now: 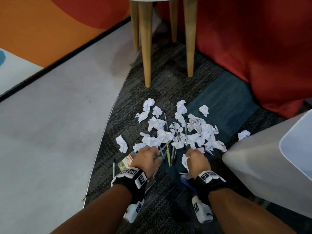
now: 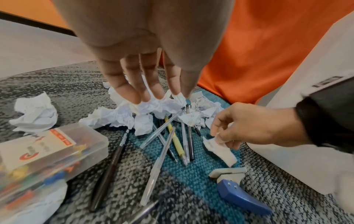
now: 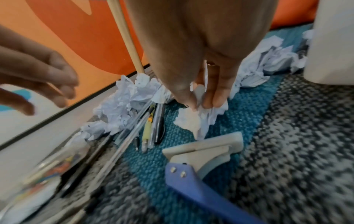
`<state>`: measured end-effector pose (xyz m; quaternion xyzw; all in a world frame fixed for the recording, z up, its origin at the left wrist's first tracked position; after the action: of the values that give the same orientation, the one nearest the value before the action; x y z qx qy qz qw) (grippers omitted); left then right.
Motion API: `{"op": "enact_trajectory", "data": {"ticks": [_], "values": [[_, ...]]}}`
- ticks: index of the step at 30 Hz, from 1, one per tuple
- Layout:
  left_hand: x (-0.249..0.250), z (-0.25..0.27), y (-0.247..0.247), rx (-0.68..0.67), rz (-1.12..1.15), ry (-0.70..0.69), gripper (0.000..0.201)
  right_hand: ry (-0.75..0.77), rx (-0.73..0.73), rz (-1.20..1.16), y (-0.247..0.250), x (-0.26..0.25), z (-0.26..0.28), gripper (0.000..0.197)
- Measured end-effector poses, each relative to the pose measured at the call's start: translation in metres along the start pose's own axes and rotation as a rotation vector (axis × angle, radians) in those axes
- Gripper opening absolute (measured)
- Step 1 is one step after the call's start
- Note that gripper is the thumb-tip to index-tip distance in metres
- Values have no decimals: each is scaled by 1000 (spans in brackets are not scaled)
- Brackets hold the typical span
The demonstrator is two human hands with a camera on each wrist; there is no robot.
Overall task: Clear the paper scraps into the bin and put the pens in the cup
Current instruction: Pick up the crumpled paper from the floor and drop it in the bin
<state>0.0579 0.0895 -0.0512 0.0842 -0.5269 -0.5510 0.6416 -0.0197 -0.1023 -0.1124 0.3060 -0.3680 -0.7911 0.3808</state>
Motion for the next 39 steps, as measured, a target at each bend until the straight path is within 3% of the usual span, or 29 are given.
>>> {"op": "enact_trajectory", "data": {"ticks": [5, 8, 10, 13, 15, 19, 22, 26, 31, 37, 39], "values": [[20, -22, 5, -17, -106, -27, 44, 89, 98, -170, 35, 1, 68, 17], [13, -40, 9, -61, -191, 48, 65, 197, 228, -159, 59, 2, 107, 27], [-1, -51, 6, -154, -213, 133, 76, 185, 217, -153, 56, 11, 118, 28], [-19, -58, -1, -284, -249, 198, 66, 148, 108, -244, 34, 27, 120, 28], [-28, -57, -2, -289, -263, 211, 58, 156, 75, -236, 28, 29, 120, 28], [-29, -46, 8, -230, -230, 227, 42, 138, 120, -256, 40, 25, 117, 27], [-14, -37, 25, -167, -171, 213, 37, 181, 239, -328, 71, 15, 123, 23], [48, -14, 52, -120, -130, 114, 41, 206, 378, -442, 130, 11, 145, 20], [162, 11, 76, -77, -54, -111, 36, 193, 566, -456, 213, 20, 182, 17], [276, 23, 77, -63, 48, -305, 32, -123, 952, -662, 289, 97, 226, 22], [303, 24, 75, -62, 64, -352, 30, -225, 990, -632, 297, 123, 226, 23]]}}
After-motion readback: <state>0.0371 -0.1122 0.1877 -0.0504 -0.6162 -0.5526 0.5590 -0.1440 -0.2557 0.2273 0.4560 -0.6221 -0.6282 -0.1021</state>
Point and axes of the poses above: each hand's wrist, its own z-axis away from the middle knuckle, its own y-axis out of the back of the hand, x = y × z, the point moved 9 cm from there along -z, towards the middle knuckle, and after that the axes turned 8 degrees about z, right-handed, at the moved point
